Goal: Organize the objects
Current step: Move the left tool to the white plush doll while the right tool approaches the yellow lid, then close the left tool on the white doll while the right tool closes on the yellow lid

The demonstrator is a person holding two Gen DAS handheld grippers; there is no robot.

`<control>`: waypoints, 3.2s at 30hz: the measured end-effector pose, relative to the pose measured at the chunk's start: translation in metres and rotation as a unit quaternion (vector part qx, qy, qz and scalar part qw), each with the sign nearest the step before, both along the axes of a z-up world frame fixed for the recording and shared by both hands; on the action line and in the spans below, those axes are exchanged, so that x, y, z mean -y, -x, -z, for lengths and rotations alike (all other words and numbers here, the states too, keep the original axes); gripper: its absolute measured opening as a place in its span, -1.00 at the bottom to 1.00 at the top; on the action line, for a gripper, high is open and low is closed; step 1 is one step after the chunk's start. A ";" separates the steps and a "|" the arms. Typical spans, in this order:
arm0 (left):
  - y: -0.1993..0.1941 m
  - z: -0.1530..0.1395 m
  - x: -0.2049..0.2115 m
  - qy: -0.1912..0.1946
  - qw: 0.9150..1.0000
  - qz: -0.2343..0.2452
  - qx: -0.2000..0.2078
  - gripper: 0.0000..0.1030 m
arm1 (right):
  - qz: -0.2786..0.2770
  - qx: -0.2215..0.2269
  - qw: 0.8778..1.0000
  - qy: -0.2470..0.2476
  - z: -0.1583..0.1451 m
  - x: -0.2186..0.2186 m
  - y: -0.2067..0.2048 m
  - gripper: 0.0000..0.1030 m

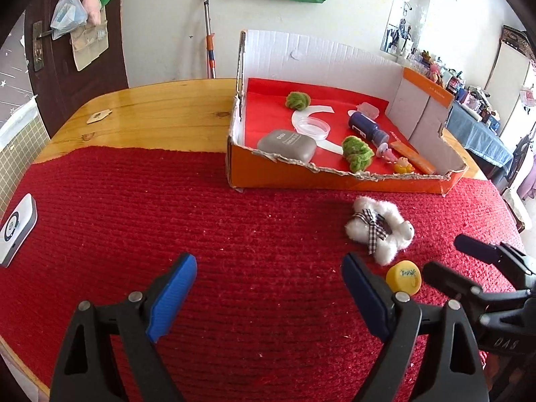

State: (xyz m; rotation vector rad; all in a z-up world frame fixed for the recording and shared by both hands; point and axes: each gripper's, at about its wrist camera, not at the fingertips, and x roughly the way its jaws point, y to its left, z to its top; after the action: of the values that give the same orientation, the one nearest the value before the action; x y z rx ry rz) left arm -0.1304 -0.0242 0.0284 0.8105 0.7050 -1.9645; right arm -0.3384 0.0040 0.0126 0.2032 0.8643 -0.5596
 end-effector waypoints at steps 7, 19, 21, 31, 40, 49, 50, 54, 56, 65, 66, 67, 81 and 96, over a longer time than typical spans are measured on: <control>-0.008 -0.003 0.004 0.002 1.000 -0.009 0.001 0.75 | -0.028 -0.013 1.000 -0.008 0.009 -0.010 -0.013 0.64; -0.011 -0.004 0.008 -0.002 1.000 -0.010 -0.001 0.75 | -0.058 -0.033 0.998 0.009 0.014 -0.025 -0.021 0.71; -0.011 -0.004 0.007 -0.001 1.000 -0.008 0.000 0.75 | -0.054 -0.039 0.998 0.023 0.016 -0.025 -0.022 0.71; 0.003 0.000 0.002 -0.006 0.999 0.026 0.018 0.75 | 0.016 -0.031 0.998 0.046 0.003 0.019 0.005 0.71; 0.039 -0.006 -0.004 0.024 0.993 0.106 0.053 0.75 | -0.036 -0.026 0.999 0.030 -0.004 0.030 0.015 0.71; 0.070 -0.005 -0.002 0.034 0.982 0.169 0.074 0.64 | -0.092 -0.027 0.995 0.023 -0.002 0.030 0.010 0.71; 0.072 -0.005 -0.002 0.033 0.982 0.172 0.073 0.62 | -0.096 -0.027 0.995 0.021 -0.002 0.030 0.009 0.71; 0.077 -0.004 0.000 0.023 0.978 0.192 0.073 0.55 | -0.122 -0.033 0.992 0.028 0.001 0.025 0.003 0.67; 0.079 -0.004 0.001 0.022 0.977 0.200 0.072 0.49 | -0.133 -0.039 0.990 0.033 0.003 0.023 -0.001 0.58; 0.086 -0.002 0.000 0.014 0.969 0.236 0.070 0.36 | -0.150 -0.049 0.986 0.048 0.005 0.020 -0.009 0.20; 0.086 -0.002 0.000 0.013 0.968 0.239 0.068 0.36 | -0.151 -0.049 0.986 0.049 0.005 0.020 -0.009 0.18; 0.086 -0.002 -0.001 0.011 0.968 0.243 0.066 0.36 | -0.152 -0.049 0.986 0.050 0.005 0.020 -0.009 0.16; 0.084 -0.002 -0.004 0.011 0.965 0.259 0.040 -0.20 | -0.180 -0.042 0.980 0.077 0.007 0.008 -0.012 -0.43; 0.042 -0.036 -0.023 0.046 0.971 0.232 -0.008 -0.20 | -0.178 -0.004 0.981 0.074 -0.008 -0.005 0.001 -0.43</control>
State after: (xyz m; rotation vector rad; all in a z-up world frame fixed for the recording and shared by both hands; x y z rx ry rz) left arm -0.1722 -0.0007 0.0646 0.9681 0.4518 -2.4028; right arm -0.3392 0.0091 0.0205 -0.0903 0.8390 -0.2882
